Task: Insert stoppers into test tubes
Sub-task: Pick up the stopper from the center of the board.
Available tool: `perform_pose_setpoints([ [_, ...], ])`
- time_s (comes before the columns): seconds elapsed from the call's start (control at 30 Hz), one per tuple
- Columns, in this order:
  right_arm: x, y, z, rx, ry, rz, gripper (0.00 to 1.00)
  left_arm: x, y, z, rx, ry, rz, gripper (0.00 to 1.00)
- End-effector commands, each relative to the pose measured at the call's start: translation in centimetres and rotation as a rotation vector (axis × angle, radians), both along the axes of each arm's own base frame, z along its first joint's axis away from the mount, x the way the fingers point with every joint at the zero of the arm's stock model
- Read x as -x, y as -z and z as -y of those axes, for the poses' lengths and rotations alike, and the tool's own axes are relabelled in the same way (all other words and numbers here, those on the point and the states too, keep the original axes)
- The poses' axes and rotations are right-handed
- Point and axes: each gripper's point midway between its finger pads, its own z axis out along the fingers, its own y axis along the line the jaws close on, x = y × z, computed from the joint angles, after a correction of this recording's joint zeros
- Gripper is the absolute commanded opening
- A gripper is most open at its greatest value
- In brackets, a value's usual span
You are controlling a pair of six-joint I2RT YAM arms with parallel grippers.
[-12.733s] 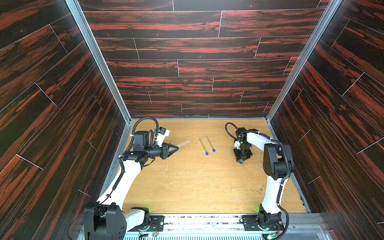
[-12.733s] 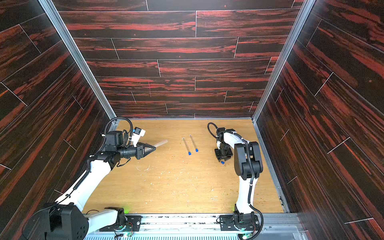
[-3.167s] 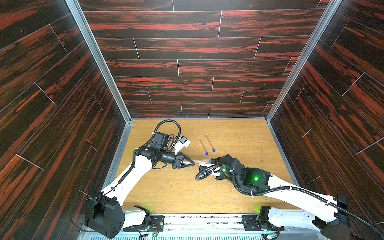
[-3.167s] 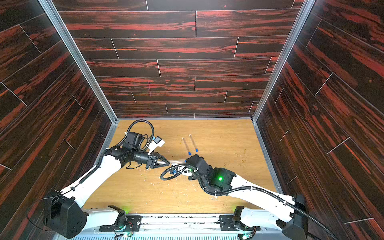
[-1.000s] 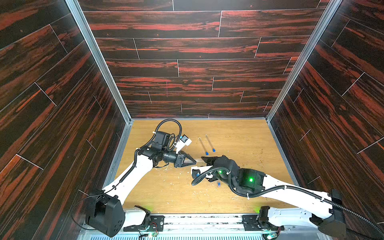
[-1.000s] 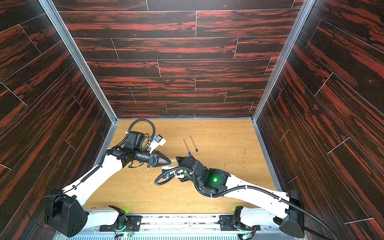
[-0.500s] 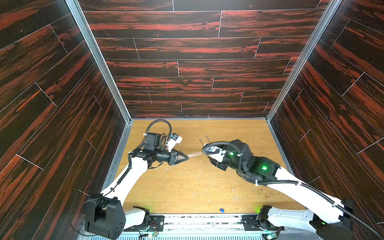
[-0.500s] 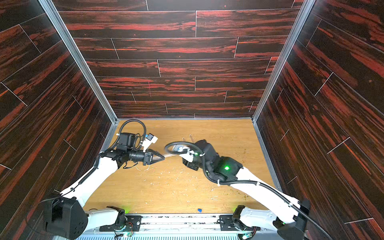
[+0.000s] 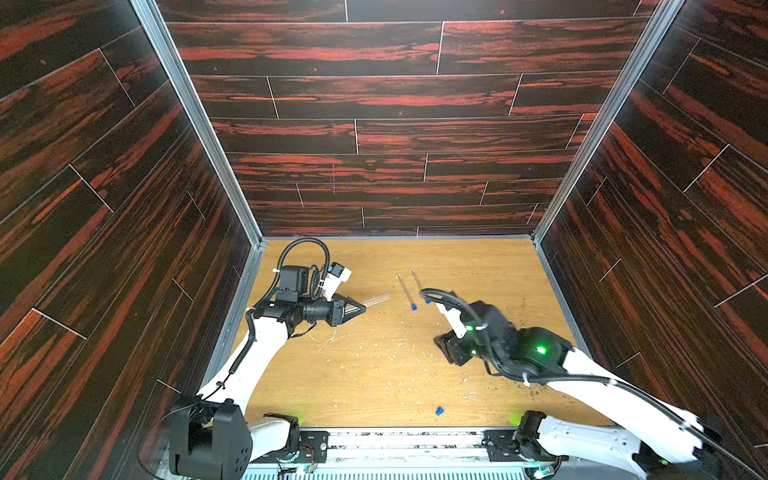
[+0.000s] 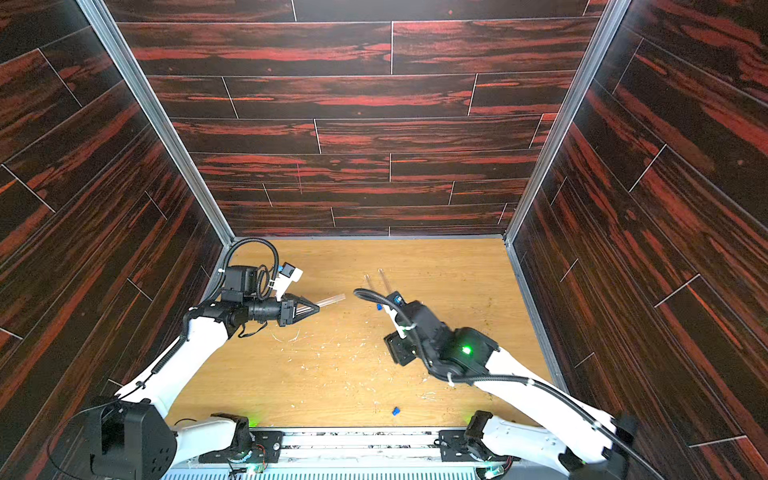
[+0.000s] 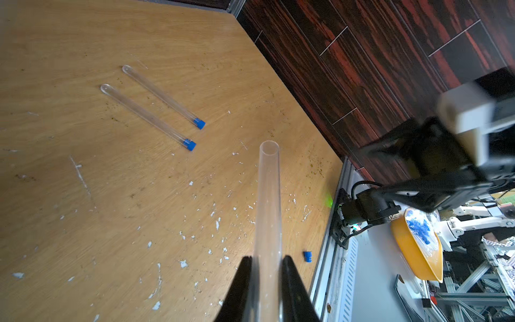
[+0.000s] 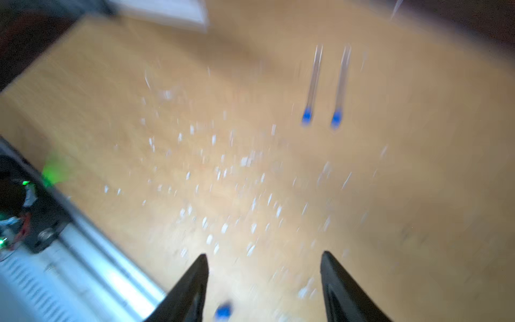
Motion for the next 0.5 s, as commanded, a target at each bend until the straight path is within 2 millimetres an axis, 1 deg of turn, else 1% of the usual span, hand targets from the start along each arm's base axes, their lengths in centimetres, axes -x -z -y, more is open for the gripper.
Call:
perform_pose_setpoints([
  [0.0,4.0,3.5,1.6,0.031,0.186,-0.326,0.6,0.0,-0.8,-0.7,0.0,-0.02,0.045,0.04],
  [0.03,5.2,4.2,1.4,0.027,0.196,-0.378,0.6,-0.1,-0.8,-0.9,0.002,-0.026,0.044,0.04],
  [0.13,8.5,4.9,-0.2,0.01,0.129,-0.43,0.6,-0.5,-0.9,-1.2,0.005,-0.041,0.052,0.04],
  [0.2,10.0,5.9,-0.5,0.046,0.103,-0.483,0.6,-0.7,-1.0,-1.3,0.005,-0.046,0.05,0.04],
  [0.23,10.7,6.8,-0.3,0.087,0.097,-0.501,0.6,-0.6,-1.2,-1.4,0.008,-0.046,0.048,0.04],
  [0.3,11.5,8.6,-0.2,0.142,0.089,-0.536,0.58,-0.6,-1.3,-1.3,0.012,-0.044,0.051,0.04],
  [0.37,12.0,10.1,-0.8,0.151,0.061,-0.553,0.57,-0.6,-1.3,-1.3,0.012,-0.046,0.06,0.04],
  [0.4,11.9,10.5,-1.1,0.148,0.048,-0.551,0.56,-0.6,-1.3,-1.4,0.009,-0.049,0.06,0.04],
  [0.47,11.7,10.6,-2.0,0.148,-0.012,-0.53,0.55,-0.4,-1.6,-1.5,0.004,-0.05,0.064,0.04],
])
